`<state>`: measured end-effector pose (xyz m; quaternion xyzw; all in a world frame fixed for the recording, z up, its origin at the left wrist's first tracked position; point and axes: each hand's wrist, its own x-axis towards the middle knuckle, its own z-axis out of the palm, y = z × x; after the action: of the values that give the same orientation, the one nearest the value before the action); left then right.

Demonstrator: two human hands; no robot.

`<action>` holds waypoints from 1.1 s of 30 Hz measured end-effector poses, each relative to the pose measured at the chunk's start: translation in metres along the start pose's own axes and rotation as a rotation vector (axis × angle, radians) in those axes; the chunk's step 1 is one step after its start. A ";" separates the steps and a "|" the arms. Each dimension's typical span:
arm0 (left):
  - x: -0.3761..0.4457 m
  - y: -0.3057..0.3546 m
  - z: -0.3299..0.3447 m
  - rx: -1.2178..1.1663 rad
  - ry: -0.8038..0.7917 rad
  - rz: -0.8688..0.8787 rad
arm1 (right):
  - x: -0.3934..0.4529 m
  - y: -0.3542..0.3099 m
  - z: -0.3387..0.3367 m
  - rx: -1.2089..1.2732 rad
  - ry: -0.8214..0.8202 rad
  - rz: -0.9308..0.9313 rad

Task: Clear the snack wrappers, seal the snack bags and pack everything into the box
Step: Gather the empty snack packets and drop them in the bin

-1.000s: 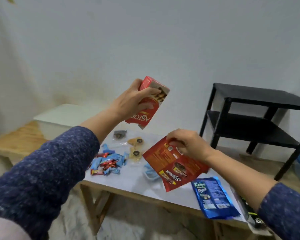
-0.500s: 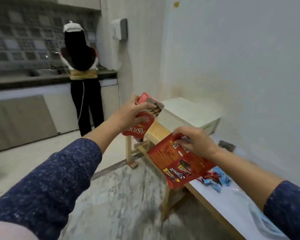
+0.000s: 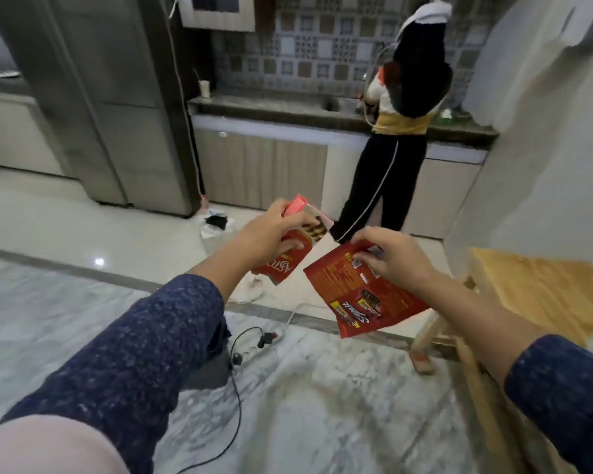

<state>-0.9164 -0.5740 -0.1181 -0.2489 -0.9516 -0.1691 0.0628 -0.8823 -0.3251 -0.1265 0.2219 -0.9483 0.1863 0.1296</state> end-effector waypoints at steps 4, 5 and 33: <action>-0.035 -0.099 -0.002 -0.045 -0.001 -0.283 | 0.084 -0.027 0.078 0.056 -0.099 -0.085; -0.044 -0.125 -0.003 -0.070 0.022 -0.360 | 0.104 -0.037 0.097 0.068 -0.120 -0.109; -0.120 -0.526 0.253 -0.527 -0.189 -1.205 | 0.305 -0.155 0.607 0.226 -0.863 -0.005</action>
<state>-1.0813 -0.9692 -0.5322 0.3061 -0.8525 -0.3790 -0.1893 -1.1733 -0.8169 -0.5246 0.2944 -0.8887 0.1788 -0.3027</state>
